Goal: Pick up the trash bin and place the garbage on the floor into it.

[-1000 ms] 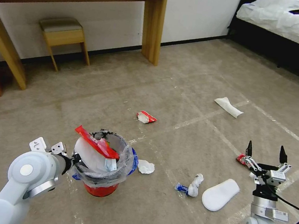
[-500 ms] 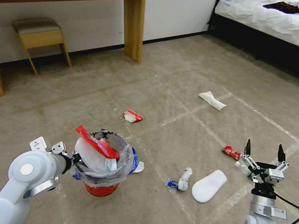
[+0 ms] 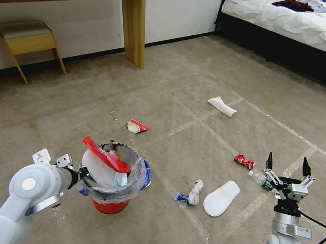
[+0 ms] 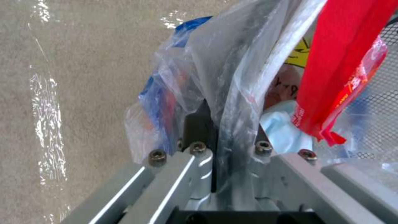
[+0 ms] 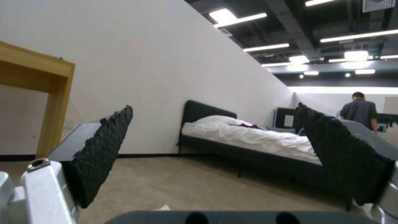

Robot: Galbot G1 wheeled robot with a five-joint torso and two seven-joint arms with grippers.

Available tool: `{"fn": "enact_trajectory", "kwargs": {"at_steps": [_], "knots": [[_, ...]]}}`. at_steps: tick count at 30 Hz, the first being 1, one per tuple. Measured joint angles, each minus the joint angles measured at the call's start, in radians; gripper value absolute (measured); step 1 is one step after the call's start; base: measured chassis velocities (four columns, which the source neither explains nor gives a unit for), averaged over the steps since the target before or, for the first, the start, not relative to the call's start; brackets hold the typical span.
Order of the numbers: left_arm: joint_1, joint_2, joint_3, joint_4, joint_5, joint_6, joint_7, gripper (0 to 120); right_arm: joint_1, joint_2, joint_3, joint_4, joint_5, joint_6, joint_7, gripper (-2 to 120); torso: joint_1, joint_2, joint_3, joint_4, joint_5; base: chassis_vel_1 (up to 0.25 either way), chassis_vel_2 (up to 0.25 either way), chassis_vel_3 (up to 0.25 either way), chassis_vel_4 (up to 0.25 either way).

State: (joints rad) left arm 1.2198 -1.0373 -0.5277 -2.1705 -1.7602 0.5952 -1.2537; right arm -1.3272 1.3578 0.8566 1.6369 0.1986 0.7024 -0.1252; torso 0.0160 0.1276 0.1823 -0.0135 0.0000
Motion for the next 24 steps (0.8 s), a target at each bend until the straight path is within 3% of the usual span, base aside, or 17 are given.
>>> {"fn": "enact_trajectory", "kwargs": {"at_steps": [24], "knots": [[0.013,0.004,-0.004,-0.016,0.000,0.000,-0.004,4,-0.012,0.004,0.008,0.021,-0.014,0.003,0.002,100,0.000,0.000,0.000,0.0000,0.0000,0.000,0.000,0.000,0.000]]}}
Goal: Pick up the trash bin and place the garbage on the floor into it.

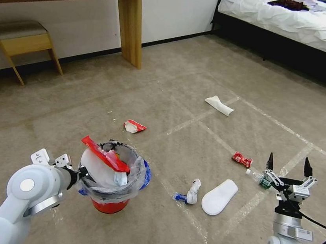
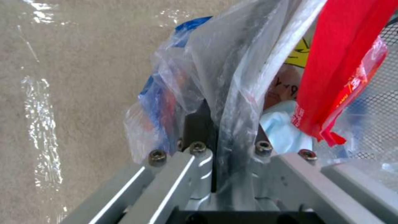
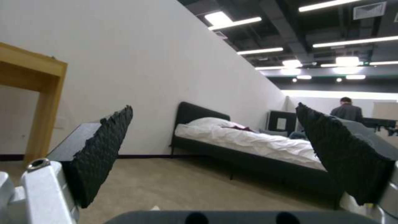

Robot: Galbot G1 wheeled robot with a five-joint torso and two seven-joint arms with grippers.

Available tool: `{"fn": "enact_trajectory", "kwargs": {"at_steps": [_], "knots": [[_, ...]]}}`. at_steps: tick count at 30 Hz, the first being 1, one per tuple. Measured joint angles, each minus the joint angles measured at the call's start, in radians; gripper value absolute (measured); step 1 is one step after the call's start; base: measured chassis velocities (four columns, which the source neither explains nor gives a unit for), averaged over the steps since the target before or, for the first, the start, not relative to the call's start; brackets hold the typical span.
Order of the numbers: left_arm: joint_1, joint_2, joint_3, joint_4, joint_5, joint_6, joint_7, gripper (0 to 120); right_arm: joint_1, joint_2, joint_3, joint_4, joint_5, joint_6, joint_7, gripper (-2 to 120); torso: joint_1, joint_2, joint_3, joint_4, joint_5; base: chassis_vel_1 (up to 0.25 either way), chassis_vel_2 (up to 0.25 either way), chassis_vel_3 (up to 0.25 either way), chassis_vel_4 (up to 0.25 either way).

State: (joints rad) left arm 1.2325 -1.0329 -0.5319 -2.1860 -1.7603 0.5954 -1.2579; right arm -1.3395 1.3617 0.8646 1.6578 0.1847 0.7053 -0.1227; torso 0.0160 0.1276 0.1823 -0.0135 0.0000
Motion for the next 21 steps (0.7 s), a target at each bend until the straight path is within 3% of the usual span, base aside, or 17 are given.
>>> {"fn": "enact_trajectory", "kwargs": {"at_steps": [21], "knots": [[0.000,0.006,-0.004,-0.004,-0.004,-0.003,-0.001,4,-0.003,0.004,-0.007,0.005,-0.009,-0.001,0.002,100,0.000,0.000,0.000,-0.0003,0.0000,0.000,0.000,0.000,0.000]]}}
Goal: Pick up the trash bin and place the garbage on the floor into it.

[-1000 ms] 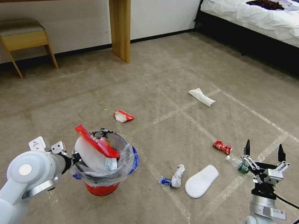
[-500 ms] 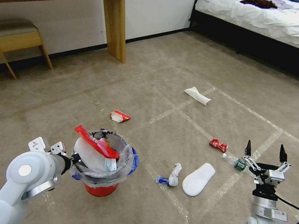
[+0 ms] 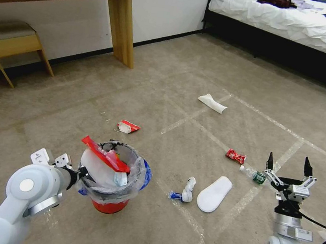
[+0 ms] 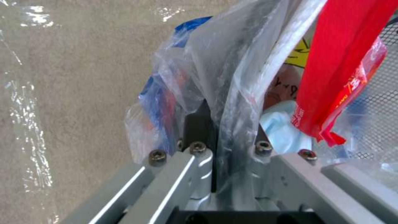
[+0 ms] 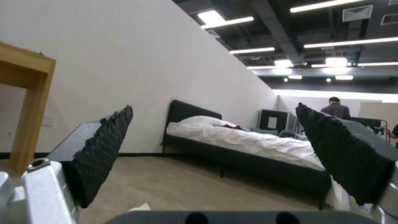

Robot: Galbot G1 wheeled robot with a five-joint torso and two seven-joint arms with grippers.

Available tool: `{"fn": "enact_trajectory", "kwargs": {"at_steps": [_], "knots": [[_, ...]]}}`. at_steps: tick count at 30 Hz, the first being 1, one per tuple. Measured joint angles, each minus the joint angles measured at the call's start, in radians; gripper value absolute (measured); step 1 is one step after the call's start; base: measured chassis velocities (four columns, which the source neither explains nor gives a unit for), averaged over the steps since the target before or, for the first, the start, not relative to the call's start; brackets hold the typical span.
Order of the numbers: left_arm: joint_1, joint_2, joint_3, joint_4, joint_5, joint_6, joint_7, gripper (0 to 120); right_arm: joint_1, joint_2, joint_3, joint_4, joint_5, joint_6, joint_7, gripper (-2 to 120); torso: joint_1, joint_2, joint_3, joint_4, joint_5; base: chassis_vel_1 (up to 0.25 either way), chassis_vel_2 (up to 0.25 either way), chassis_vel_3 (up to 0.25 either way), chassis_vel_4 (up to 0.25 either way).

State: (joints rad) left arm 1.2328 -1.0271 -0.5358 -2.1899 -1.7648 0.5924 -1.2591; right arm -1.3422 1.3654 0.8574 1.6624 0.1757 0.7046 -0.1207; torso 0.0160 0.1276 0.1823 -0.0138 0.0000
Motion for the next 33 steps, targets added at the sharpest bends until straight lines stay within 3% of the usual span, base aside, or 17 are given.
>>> {"fn": "enact_trajectory", "kwargs": {"at_steps": [33], "knots": [[0.004,-0.001,-0.001,-0.004,0.007,0.002,0.001,4,0.006,0.016,-0.001,-0.025,0.007,0.002,-0.028,100,0.000,0.000,0.000,0.0003,0.0000,0.000,0.000,0.000,0.000]]}}
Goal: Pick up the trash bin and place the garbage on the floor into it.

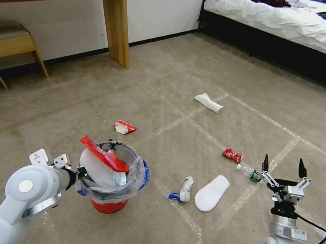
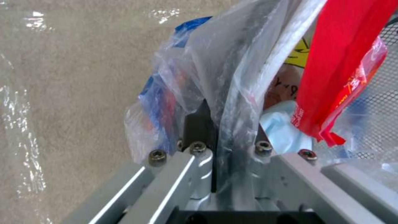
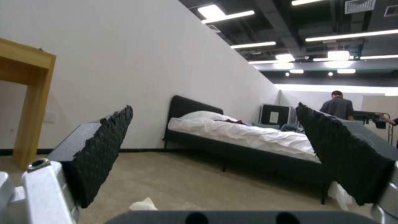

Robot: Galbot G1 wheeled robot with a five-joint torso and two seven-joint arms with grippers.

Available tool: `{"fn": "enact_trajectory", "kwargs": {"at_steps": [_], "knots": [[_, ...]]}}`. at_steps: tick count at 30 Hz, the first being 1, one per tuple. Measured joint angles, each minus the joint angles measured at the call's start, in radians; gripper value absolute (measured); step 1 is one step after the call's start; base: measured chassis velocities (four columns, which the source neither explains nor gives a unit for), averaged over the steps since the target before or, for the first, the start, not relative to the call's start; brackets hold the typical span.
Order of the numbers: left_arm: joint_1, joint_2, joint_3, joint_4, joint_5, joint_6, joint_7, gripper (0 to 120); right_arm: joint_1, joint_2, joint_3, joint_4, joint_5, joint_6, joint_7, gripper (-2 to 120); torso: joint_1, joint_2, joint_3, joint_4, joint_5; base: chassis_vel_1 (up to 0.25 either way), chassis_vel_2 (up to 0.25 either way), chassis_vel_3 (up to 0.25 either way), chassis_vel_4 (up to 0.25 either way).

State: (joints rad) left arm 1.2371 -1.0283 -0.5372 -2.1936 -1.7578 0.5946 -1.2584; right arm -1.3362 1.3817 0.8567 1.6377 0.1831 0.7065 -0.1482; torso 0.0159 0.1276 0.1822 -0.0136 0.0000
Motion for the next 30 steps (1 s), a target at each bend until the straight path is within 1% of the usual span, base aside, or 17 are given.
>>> {"fn": "enact_trajectory", "kwargs": {"at_steps": [6,11,15,18,23,30], "knots": [[0.000,0.001,0.002,0.000,0.001,0.002,0.000,4,0.002,-0.001,0.001,-0.006,0.003,0.000,-0.003,100,0.000,0.000,0.000,-0.0001,0.0000,-0.039,0.044,0.044,-0.038],[-0.003,0.004,0.003,0.005,0.001,0.002,0.001,4,0.011,-0.001,-0.003,-0.015,0.005,0.000,-0.003,100,0.000,0.000,0.000,0.0003,0.0000,-0.095,0.112,0.098,-0.086],[-0.005,0.006,0.003,0.008,0.001,0.002,0.002,4,0.018,-0.001,-0.007,-0.021,0.005,0.000,-0.003,100,0.000,0.000,0.000,0.0001,0.0003,-0.108,0.106,0.093,-0.094],[-0.007,0.008,0.003,0.012,0.001,0.002,0.003,4,0.023,-0.001,-0.009,-0.026,0.005,-0.001,-0.002,100,0.000,0.000,0.000,-0.0001,-0.0002,-0.095,0.101,0.100,-0.091],[-0.012,0.011,0.003,0.017,0.001,0.002,0.004,4,0.032,-0.003,-0.013,-0.035,0.004,-0.001,0.001,100,0.000,0.000,0.000,0.0001,0.0000,-0.082,0.090,0.084,-0.078],[-0.015,0.006,0.006,0.026,0.003,0.003,0.005,4,0.038,-0.003,-0.019,-0.046,0.000,-0.001,0.004,100,0.000,0.000,0.000,-0.0001,0.0000,-0.077,0.075,0.081,-0.080]]}}
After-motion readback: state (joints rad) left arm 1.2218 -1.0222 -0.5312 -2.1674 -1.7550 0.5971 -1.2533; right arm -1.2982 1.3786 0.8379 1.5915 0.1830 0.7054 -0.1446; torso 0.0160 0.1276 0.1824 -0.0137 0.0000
